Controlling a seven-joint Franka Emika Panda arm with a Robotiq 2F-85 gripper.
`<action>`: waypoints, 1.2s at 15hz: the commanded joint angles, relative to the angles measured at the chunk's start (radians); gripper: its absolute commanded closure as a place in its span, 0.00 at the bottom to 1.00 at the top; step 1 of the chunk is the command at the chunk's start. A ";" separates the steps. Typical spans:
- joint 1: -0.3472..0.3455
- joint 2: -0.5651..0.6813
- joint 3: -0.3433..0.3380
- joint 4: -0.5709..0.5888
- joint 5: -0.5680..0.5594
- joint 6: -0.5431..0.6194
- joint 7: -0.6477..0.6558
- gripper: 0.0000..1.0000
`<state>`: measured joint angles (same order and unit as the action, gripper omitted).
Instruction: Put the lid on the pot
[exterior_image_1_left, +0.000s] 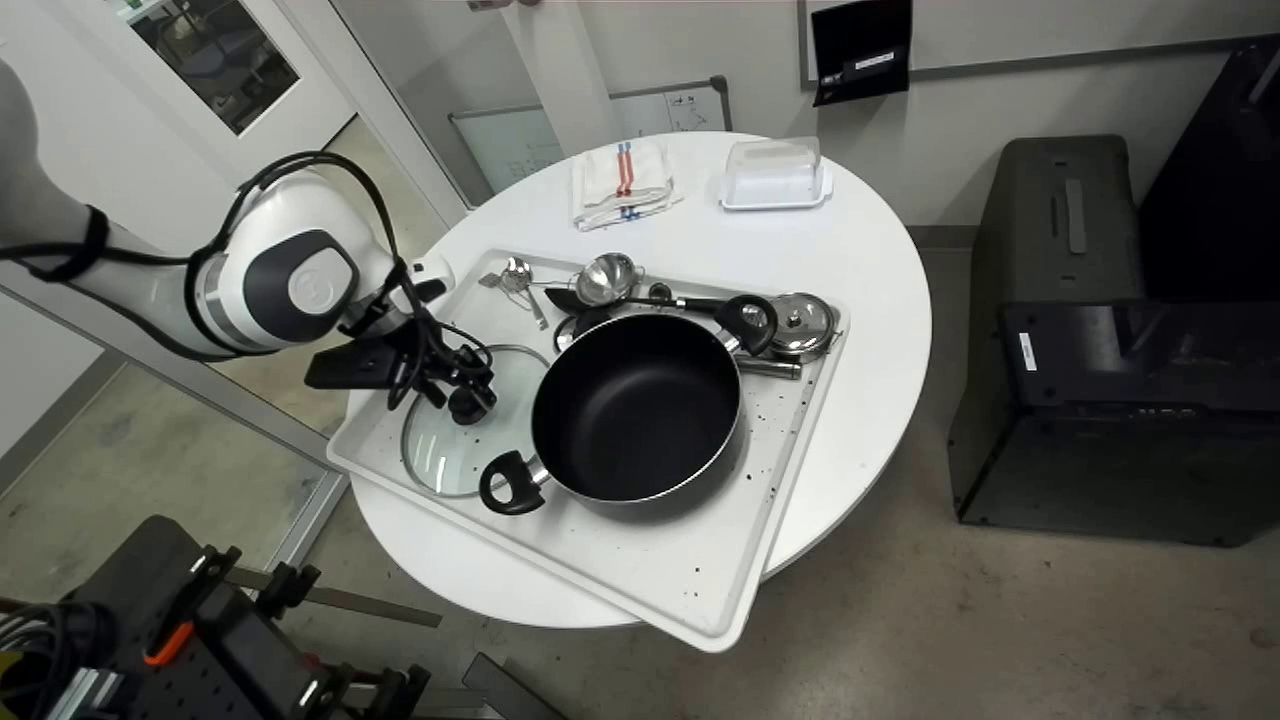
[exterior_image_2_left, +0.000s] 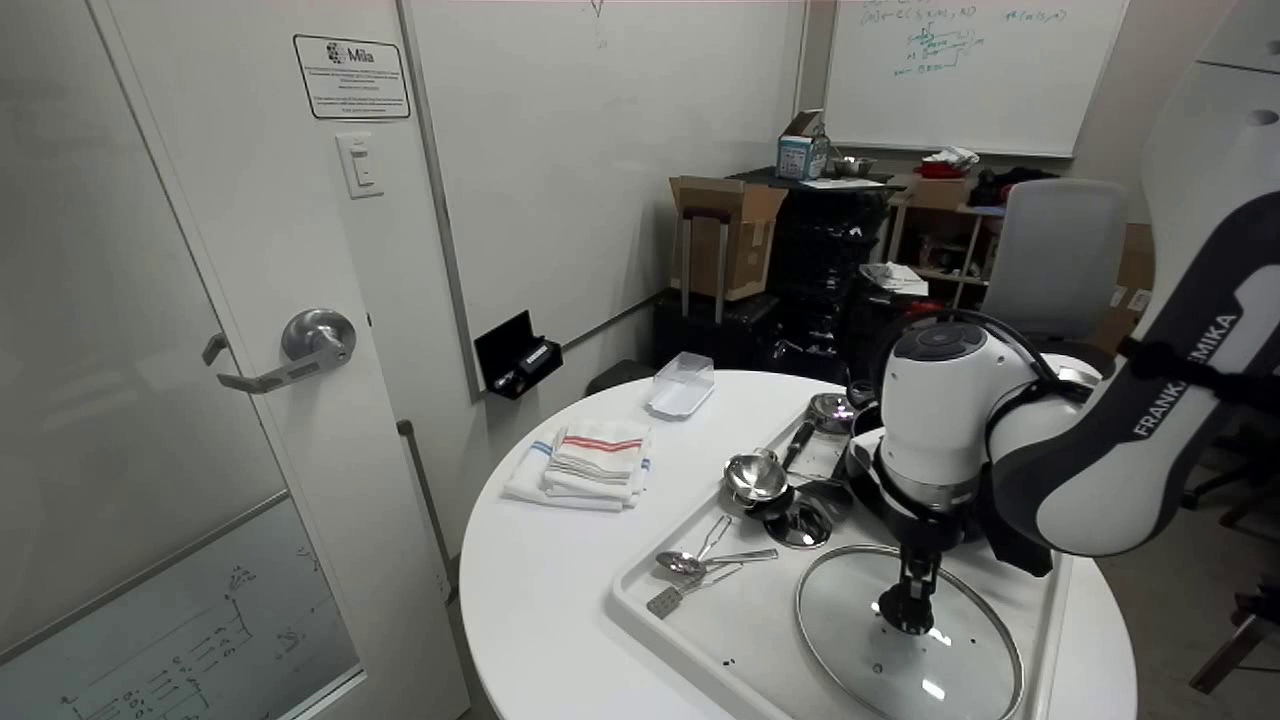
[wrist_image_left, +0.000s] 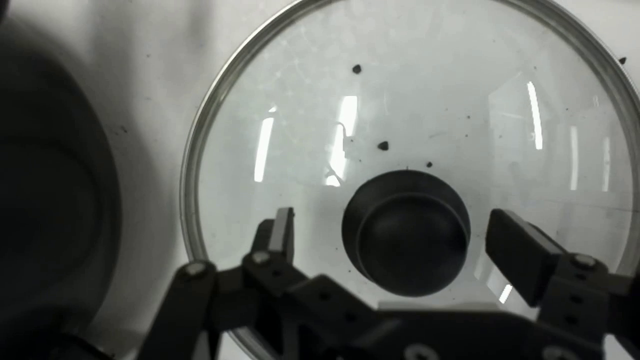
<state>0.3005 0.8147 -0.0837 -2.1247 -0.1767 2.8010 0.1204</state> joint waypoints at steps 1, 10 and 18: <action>0.008 0.000 -0.005 -0.004 -0.003 -0.008 0.012 0.32; 0.003 -0.012 0.002 -0.017 -0.003 -0.009 0.004 0.76; -0.014 -0.116 0.040 -0.101 0.003 0.001 -0.016 0.76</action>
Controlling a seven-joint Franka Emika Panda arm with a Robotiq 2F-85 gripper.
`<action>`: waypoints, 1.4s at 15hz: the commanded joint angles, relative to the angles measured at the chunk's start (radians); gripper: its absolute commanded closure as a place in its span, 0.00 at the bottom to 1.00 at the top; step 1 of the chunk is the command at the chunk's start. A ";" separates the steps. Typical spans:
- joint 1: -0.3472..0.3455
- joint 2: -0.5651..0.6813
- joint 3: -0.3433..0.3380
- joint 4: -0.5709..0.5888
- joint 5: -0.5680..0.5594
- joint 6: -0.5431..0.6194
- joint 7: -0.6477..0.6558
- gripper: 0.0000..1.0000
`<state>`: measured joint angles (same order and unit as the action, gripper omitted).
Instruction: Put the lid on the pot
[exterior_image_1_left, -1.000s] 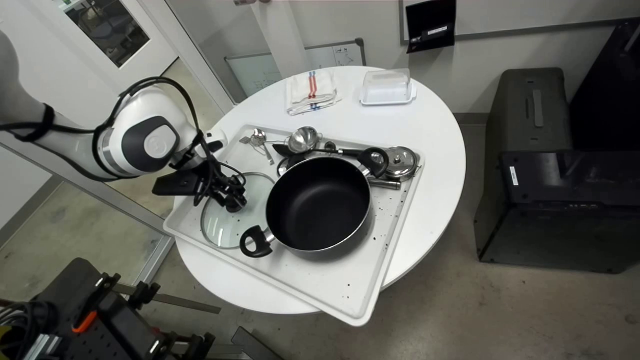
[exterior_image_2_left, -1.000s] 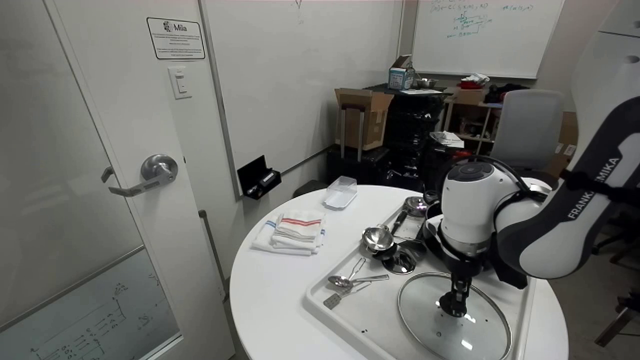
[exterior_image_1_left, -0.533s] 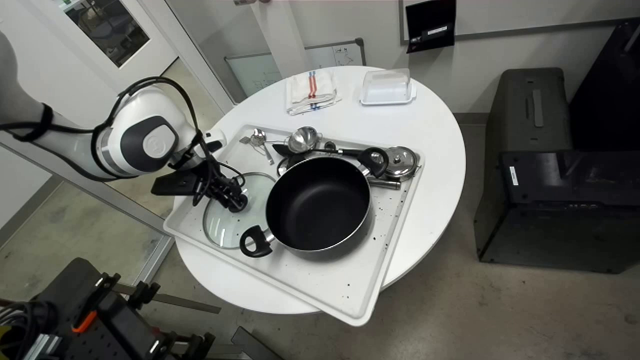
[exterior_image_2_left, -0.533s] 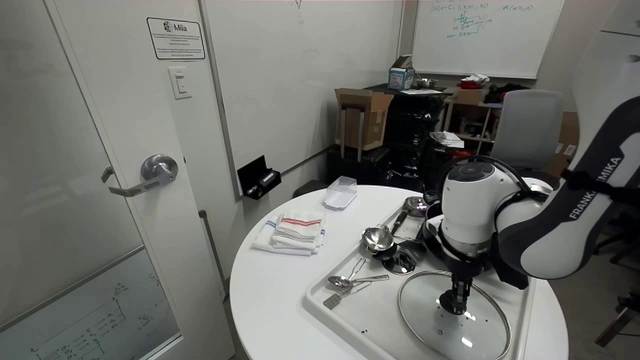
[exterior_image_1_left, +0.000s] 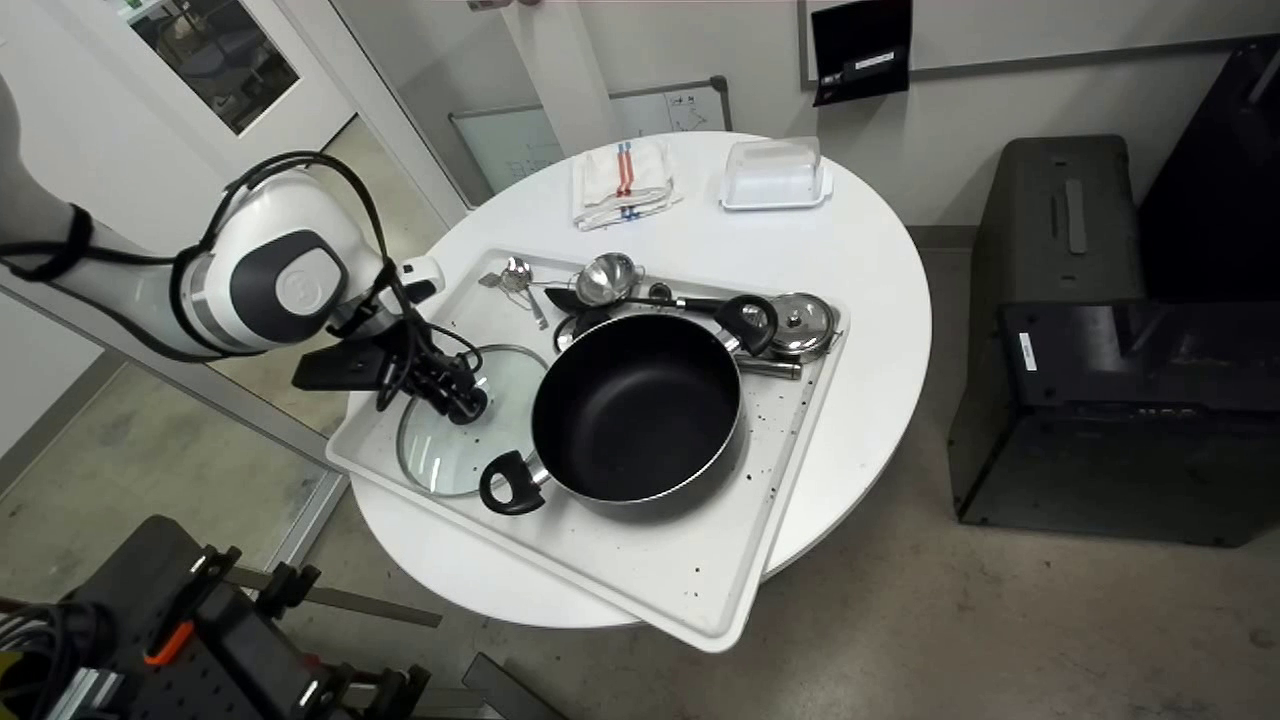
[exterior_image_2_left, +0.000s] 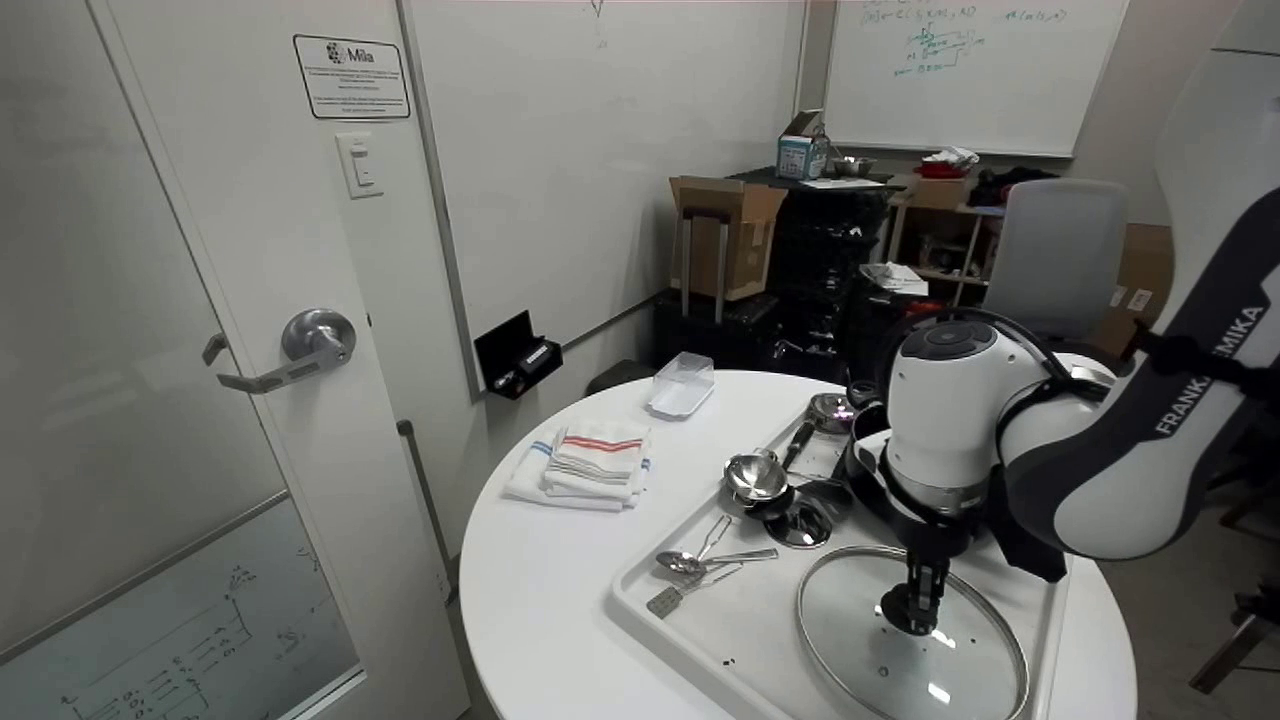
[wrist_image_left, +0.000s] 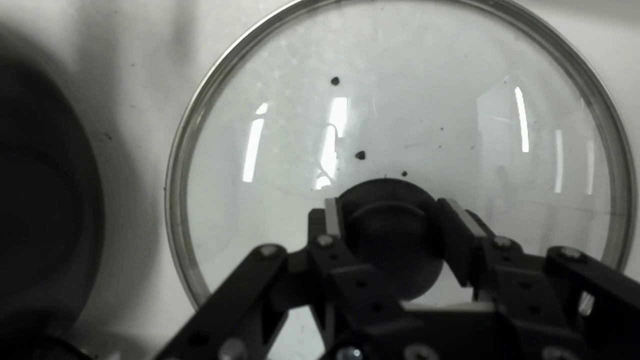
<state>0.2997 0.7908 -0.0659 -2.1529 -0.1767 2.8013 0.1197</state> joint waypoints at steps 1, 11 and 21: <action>-0.015 -0.120 0.029 -0.095 0.003 0.005 -0.019 0.76; -0.072 -0.362 0.084 -0.224 0.023 -0.008 -0.033 0.76; -0.197 -0.499 0.091 -0.226 0.107 -0.043 -0.035 0.76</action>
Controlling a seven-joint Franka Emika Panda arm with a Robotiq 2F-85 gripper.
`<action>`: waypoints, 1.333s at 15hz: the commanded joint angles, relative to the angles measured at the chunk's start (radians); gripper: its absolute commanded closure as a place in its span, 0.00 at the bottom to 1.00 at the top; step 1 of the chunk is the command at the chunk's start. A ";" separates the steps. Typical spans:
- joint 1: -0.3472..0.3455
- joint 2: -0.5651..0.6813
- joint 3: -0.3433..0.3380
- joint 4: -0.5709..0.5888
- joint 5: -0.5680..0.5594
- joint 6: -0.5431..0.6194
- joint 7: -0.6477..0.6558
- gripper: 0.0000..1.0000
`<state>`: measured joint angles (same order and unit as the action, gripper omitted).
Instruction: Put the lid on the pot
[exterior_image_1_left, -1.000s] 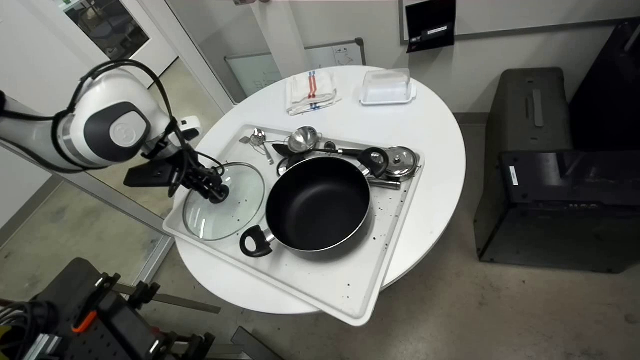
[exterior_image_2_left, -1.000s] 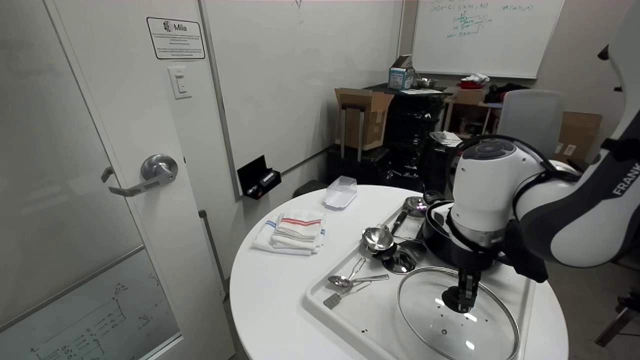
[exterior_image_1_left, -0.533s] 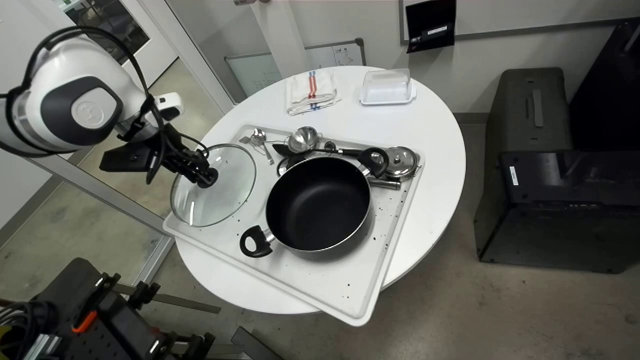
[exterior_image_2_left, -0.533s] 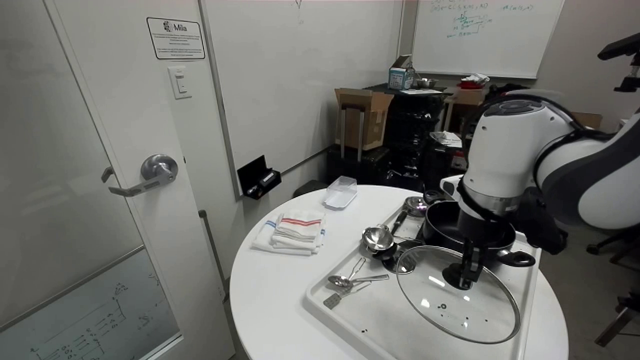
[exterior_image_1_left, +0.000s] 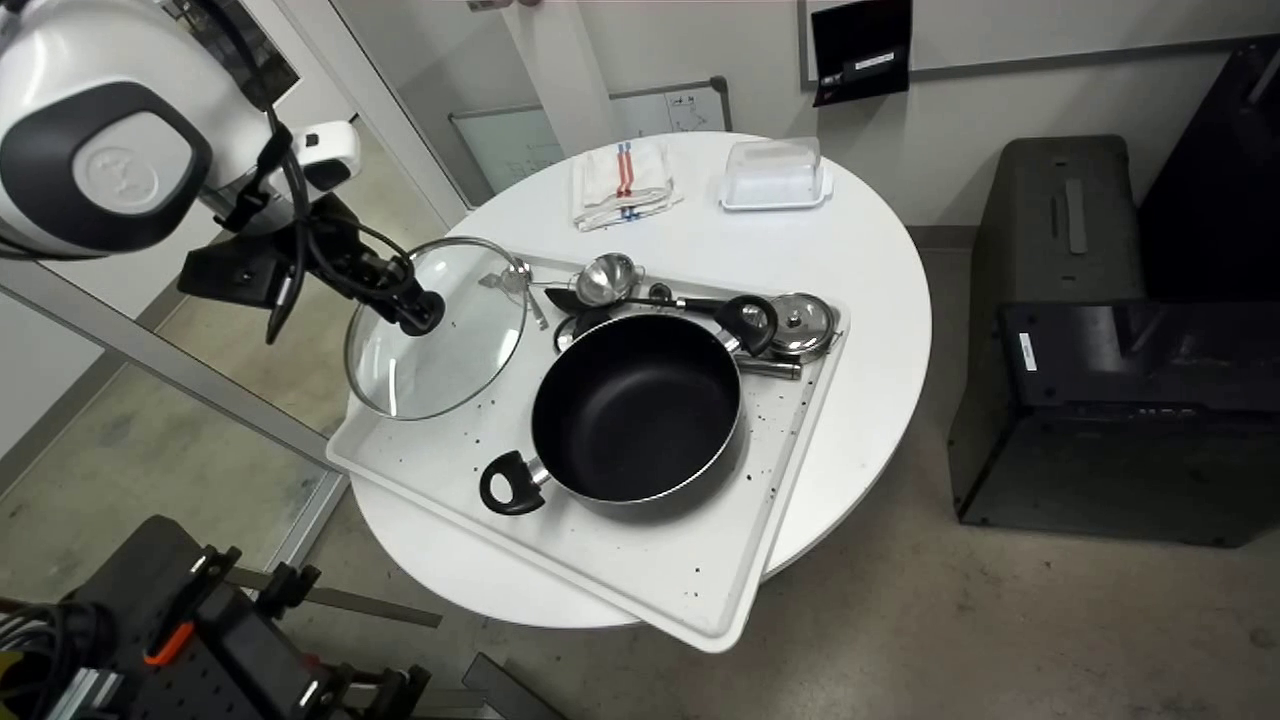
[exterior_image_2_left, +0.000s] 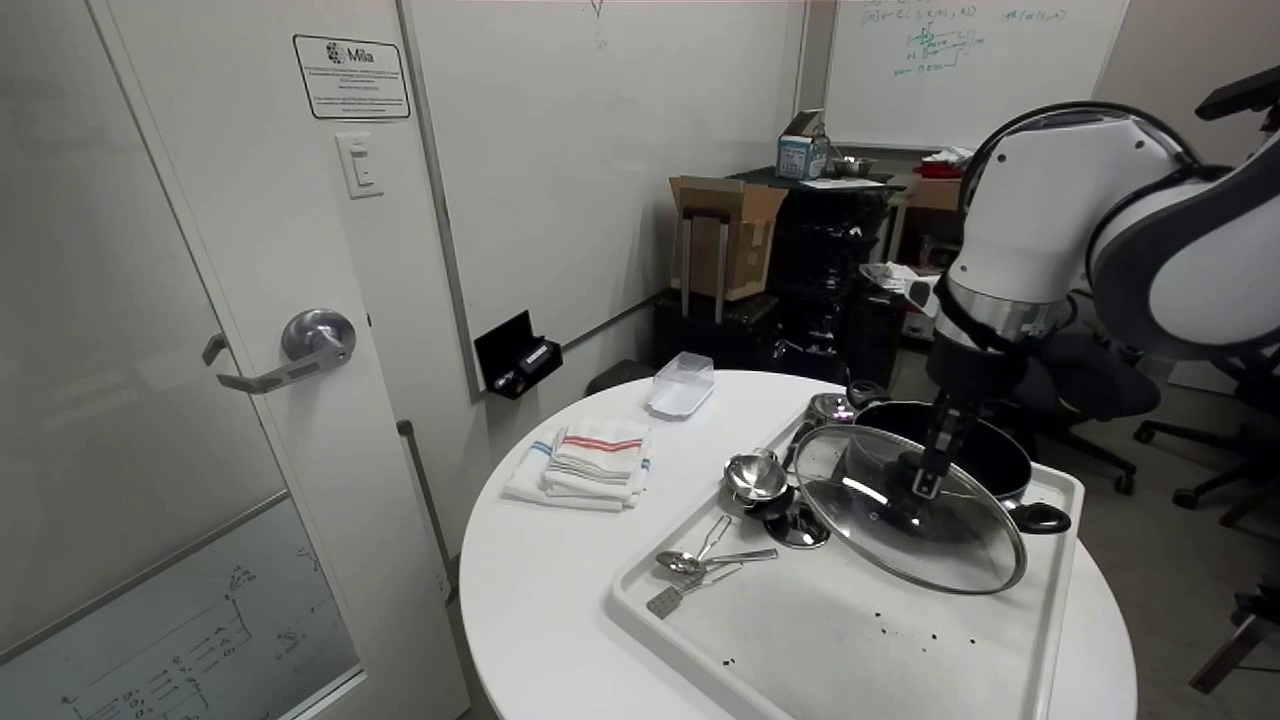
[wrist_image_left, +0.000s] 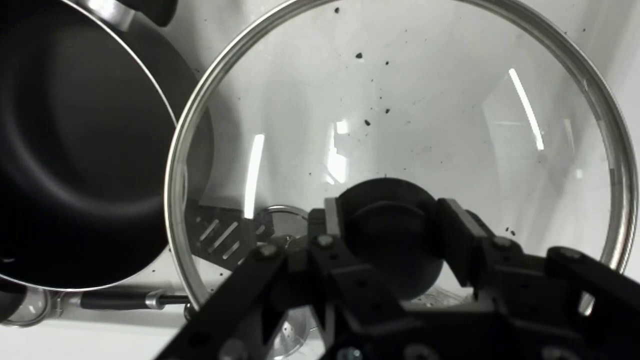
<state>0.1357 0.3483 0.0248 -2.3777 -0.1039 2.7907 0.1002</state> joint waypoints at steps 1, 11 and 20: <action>-0.049 -0.062 0.000 0.004 0.045 -0.039 -0.020 0.76; -0.154 -0.043 -0.057 0.099 0.099 -0.105 -0.006 0.76; -0.176 0.032 -0.137 0.212 0.065 -0.227 0.035 0.76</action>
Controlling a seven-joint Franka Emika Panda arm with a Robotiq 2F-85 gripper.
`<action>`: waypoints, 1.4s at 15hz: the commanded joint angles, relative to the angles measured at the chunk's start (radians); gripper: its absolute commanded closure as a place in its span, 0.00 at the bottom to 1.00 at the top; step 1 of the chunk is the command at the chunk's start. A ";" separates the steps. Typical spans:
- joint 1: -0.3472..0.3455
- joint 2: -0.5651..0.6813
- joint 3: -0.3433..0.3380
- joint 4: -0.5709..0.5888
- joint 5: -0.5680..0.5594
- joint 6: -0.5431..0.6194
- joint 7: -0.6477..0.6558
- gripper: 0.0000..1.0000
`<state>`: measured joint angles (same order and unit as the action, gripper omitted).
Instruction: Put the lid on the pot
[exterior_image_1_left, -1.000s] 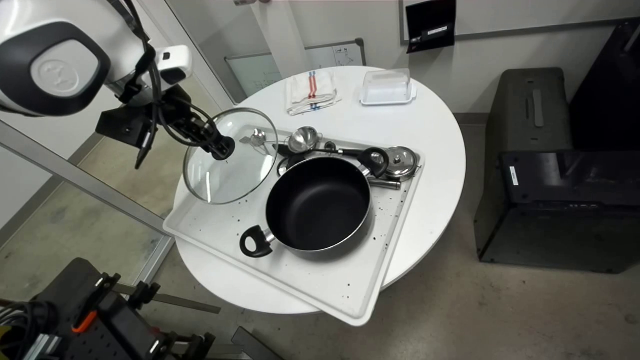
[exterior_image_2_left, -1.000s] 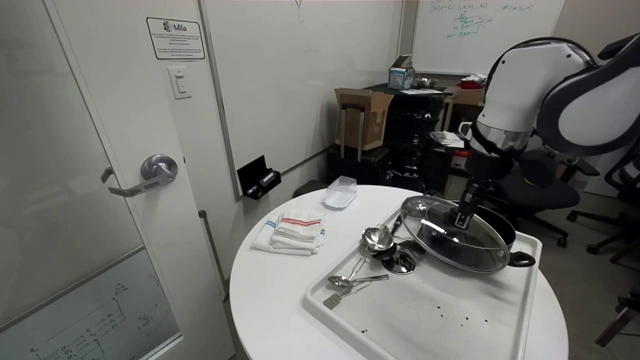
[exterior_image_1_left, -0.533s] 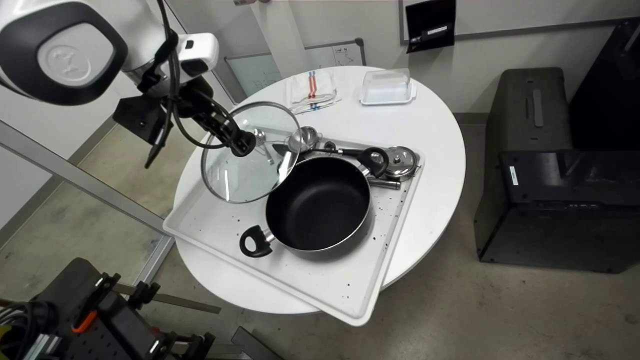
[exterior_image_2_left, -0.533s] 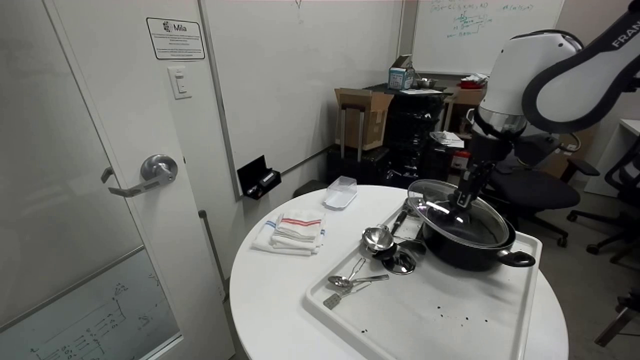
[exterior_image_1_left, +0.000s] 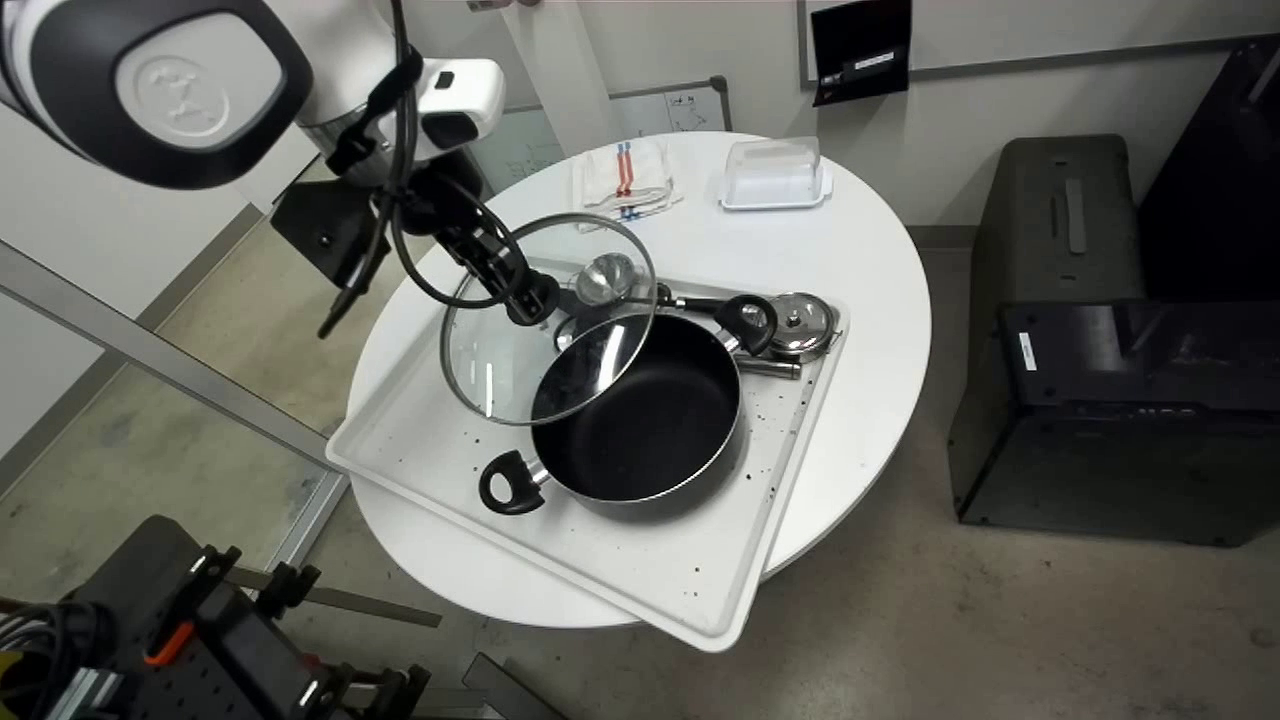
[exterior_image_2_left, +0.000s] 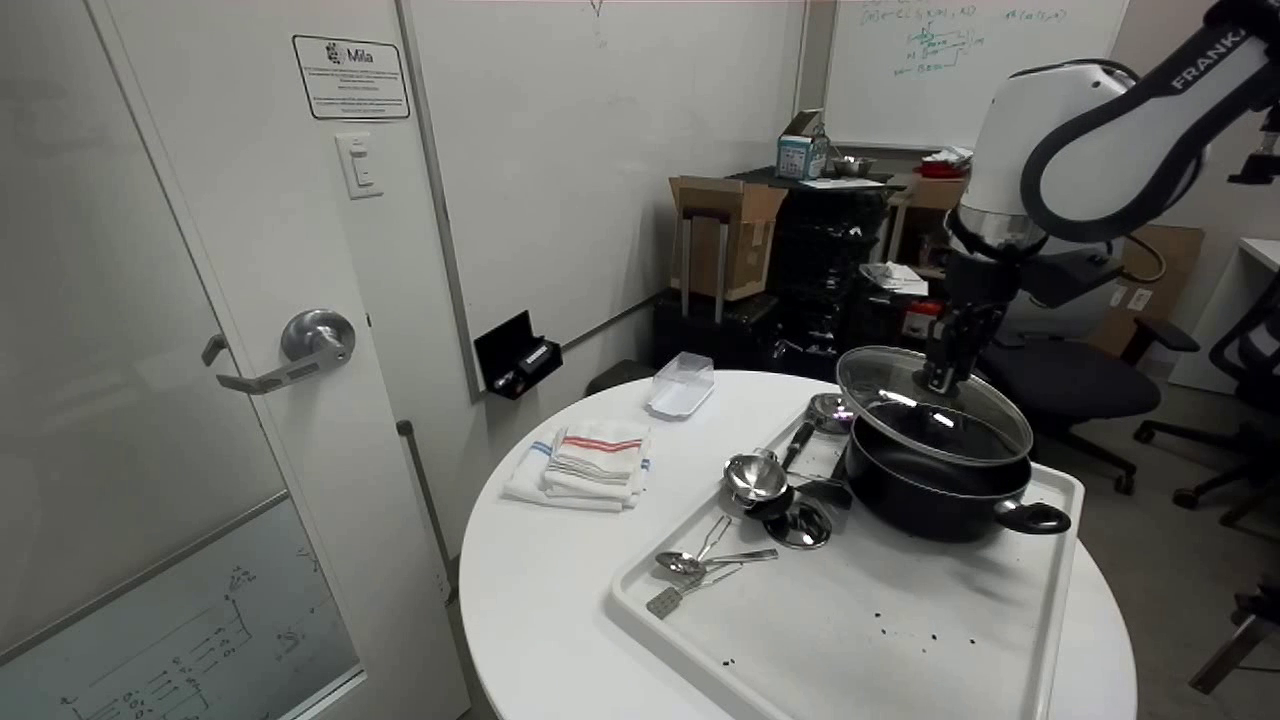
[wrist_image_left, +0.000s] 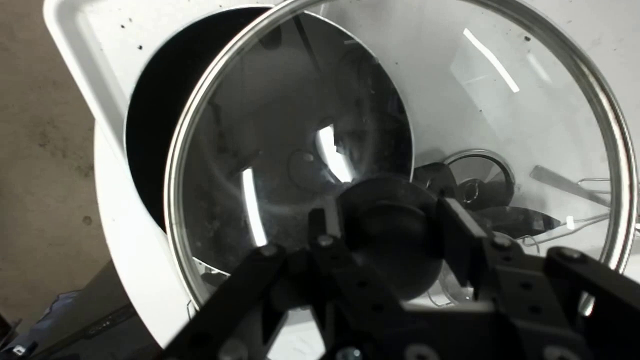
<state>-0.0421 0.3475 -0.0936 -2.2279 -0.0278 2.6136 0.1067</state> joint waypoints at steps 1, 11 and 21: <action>0.002 0.045 -0.025 0.073 -0.013 -0.056 0.034 0.76; 0.005 0.163 -0.069 0.153 -0.017 -0.036 0.074 0.76; 0.006 0.219 -0.110 0.172 -0.033 -0.001 0.080 0.76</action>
<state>-0.0430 0.5565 -0.1894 -2.0750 -0.0357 2.5983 0.1585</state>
